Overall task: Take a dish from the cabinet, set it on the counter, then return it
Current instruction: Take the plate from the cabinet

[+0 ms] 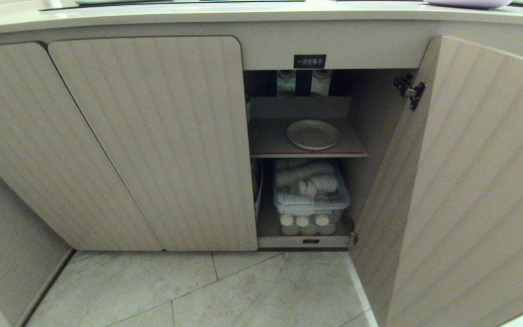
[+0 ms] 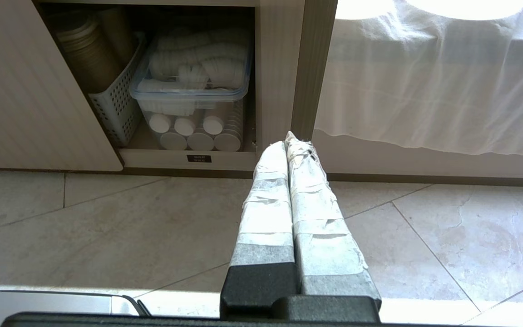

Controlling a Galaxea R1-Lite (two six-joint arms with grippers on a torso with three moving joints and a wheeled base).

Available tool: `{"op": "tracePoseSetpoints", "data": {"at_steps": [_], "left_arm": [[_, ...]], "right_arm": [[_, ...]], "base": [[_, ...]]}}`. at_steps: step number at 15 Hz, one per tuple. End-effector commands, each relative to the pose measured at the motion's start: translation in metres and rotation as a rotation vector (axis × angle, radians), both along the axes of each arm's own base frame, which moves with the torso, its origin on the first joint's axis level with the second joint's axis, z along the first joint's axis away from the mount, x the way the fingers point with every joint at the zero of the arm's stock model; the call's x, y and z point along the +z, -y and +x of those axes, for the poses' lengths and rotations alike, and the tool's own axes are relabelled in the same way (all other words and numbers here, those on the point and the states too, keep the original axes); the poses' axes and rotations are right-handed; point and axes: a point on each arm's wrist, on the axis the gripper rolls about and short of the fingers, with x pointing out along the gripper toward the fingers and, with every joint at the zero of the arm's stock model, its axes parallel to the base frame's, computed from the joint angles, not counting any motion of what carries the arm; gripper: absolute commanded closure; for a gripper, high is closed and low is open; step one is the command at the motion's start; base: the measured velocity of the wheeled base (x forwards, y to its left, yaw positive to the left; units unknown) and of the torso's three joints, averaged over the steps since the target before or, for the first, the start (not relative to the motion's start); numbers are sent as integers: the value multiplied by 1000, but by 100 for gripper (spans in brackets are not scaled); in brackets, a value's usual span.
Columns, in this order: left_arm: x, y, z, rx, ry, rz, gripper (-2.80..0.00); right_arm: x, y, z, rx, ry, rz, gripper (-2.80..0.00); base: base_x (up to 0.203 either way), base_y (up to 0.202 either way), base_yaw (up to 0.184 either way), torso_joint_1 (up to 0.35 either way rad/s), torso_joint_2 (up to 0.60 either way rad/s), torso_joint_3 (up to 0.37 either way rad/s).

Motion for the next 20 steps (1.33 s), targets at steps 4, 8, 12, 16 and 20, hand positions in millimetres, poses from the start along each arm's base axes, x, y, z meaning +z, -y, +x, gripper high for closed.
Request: {"op": "tracePoseSetpoints", "data": {"at_steps": [4,8,12,16,20], "left_arm": [[0,0,0,0,1,0,0],[0,0,0,0,1,0,0],[0,0,0,0,1,0,0],[0,0,0,0,1,0,0],[0,0,0,0,1,1,0]], "right_arm": [[0,0,0,0,-1,0,0],[0,0,0,0,-1,0,0],[0,0,0,0,-1,0,0],[0,0,0,0,-1,0,0],[0,0,0,0,-1,0,0]], "base": [[0,0,0,0,0,0],[0,0,0,0,0,0],[0,0,0,0,0,0],[0,0,0,0,0,0],[0,0,0,0,0,0]]}}
